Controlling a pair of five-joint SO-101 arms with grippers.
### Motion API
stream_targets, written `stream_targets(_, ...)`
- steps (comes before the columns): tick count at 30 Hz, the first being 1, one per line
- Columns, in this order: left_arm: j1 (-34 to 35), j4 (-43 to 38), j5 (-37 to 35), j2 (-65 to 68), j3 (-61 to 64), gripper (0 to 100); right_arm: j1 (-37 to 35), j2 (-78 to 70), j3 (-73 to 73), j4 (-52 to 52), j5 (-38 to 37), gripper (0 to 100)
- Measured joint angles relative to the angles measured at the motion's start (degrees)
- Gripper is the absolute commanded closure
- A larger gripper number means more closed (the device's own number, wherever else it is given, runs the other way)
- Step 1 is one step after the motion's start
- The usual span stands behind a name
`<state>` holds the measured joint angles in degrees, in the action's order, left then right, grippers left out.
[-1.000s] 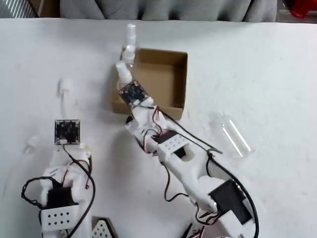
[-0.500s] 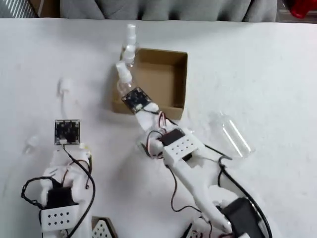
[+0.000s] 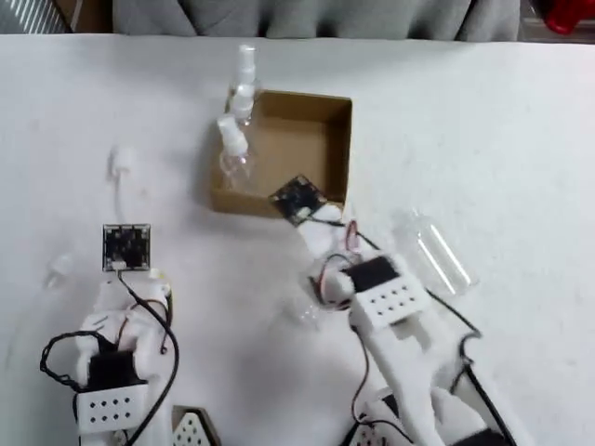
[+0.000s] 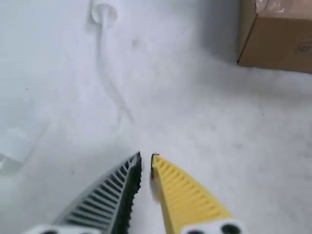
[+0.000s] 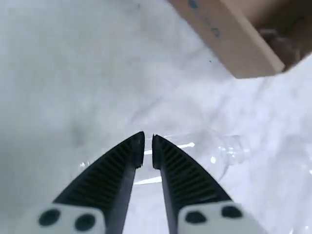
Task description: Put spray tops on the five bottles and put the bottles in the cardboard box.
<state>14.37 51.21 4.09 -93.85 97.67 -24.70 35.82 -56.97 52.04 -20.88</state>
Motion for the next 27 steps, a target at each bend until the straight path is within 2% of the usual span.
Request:
stream_targets(5,0.00,0.00,0.00,0.00,0.00,95,5.71,5.54,0.00,8.53,-1.41,98.4)
stream_targets(8,0.00,0.00,0.00,0.00,0.00,95,9.32,7.47,0.00,9.85,-0.53,98.4)
stream_targets(16,0.00,1.23,0.00,0.00,0.00,95,11.43,8.62,0.88,9.93,14.15,98.0)
stream_targets(23,0.00,1.49,0.00,0.00,0.00,95,8.97,8.62,5.45,15.30,26.02,77.1)
stream_targets(27,0.00,1.49,0.00,0.00,0.00,95,7.56,8.62,5.98,16.18,30.51,74.7)
